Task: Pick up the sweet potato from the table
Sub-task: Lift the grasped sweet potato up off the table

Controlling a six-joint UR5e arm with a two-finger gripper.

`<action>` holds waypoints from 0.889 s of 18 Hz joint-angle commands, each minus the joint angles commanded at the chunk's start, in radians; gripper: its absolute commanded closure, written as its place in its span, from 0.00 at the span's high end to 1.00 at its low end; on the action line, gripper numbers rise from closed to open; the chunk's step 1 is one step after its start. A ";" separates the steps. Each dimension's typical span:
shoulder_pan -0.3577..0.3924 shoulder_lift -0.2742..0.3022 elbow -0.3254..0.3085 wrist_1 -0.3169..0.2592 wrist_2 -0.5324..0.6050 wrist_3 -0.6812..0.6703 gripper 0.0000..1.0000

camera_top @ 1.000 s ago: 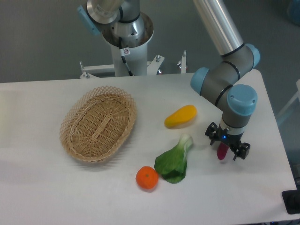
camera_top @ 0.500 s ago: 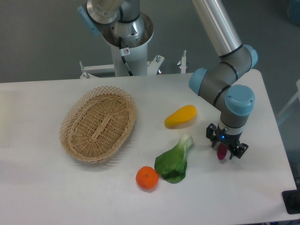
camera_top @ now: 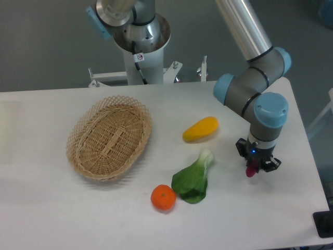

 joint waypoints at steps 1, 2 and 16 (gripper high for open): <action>0.000 -0.002 0.037 -0.064 0.002 0.000 0.26; 0.002 -0.003 0.075 -0.124 0.000 0.000 0.26; 0.015 -0.072 0.373 -0.310 -0.006 -0.035 0.25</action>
